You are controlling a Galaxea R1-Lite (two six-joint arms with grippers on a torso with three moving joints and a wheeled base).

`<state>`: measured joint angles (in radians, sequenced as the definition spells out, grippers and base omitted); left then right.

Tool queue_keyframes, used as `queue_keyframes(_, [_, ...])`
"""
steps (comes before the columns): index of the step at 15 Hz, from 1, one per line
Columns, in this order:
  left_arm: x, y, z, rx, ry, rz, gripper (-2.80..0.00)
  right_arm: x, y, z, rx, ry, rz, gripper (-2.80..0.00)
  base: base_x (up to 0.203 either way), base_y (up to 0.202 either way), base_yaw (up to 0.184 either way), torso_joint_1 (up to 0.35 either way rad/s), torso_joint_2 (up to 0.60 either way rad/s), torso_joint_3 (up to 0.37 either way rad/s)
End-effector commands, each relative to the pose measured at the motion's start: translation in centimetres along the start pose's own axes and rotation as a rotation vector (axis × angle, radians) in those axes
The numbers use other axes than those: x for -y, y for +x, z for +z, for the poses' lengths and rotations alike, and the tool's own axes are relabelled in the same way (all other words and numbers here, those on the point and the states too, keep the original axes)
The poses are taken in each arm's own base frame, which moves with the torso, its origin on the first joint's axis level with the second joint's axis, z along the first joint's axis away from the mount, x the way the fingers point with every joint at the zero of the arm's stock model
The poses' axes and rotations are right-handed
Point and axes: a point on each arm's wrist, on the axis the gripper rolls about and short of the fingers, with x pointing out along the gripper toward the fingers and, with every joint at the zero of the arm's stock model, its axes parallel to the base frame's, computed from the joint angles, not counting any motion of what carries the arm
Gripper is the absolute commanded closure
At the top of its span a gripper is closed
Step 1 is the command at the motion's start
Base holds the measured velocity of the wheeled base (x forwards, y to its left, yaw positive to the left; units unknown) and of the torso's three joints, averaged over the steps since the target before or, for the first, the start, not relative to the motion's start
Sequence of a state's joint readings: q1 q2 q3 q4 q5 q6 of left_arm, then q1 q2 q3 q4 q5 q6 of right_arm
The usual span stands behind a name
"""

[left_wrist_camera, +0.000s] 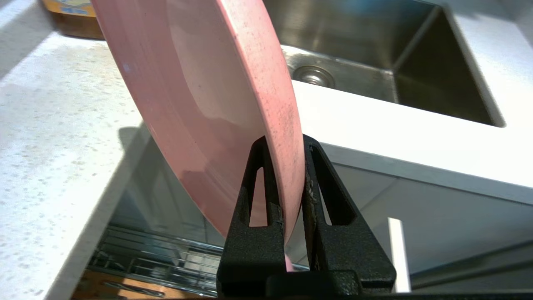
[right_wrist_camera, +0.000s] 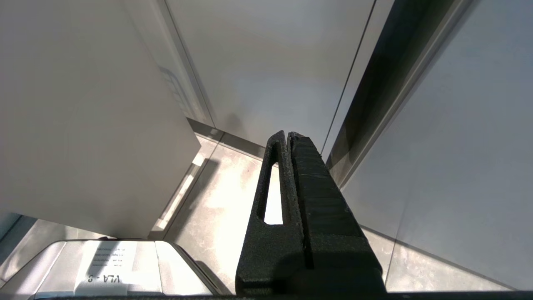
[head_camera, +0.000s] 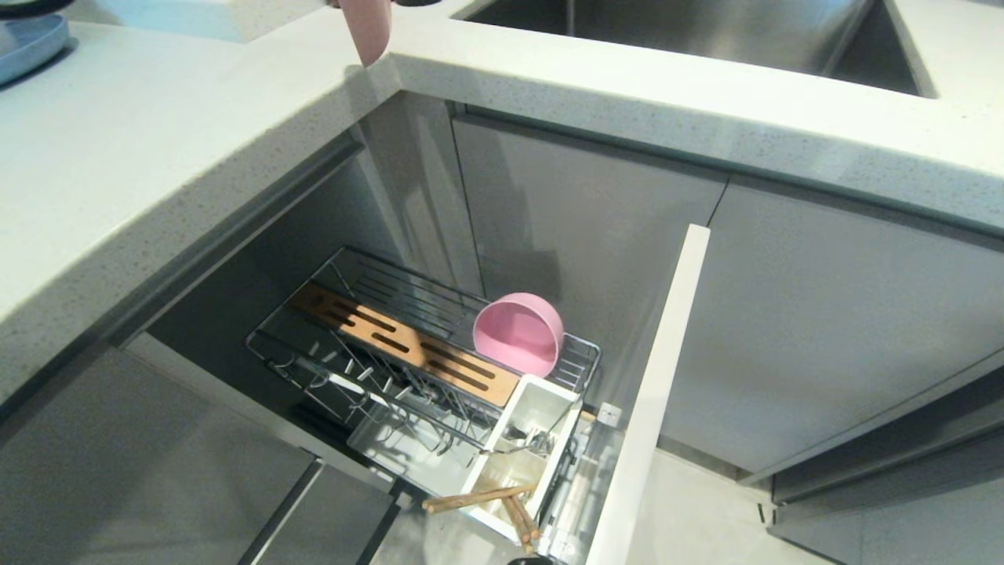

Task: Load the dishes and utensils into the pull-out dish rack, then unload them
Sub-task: Take the plate out of the cupboard

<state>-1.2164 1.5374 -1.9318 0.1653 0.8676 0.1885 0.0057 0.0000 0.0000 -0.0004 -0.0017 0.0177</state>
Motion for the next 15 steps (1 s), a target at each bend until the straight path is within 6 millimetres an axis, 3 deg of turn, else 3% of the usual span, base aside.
queue_keyframes(1, [-0.5,0.5,-0.1,0.001,0.005,0.035,0.0,0.0,0.0,0.0,-0.002,0.0,0.0,0.0,0.0,0.0,0.0,0.0,0.0,0.0])
queue_keyframes(8, [-4.6,3.2,0.5,0.077,0.006,0.233,0.0,0.0,0.0,0.0,-0.001,0.0,0.001,0.0,0.0,0.0,0.0,0.0,0.0,0.0])
queue_keyframes(13, [-6.6,4.0,0.7,0.1,0.008,0.331,0.0,0.0,0.0,0.0,-0.002,-0.001,0.001,0.0,0.0,0.0,0.0,0.0,0.0,0.0])
queue_keyframes(15, [-8.2,4.3,0.8,0.109,0.018,0.406,0.0,0.0,0.0,0.0,-0.001,0.0,0.0,0.0,0.0,0.0,0.0,0.0,0.0,0.0])
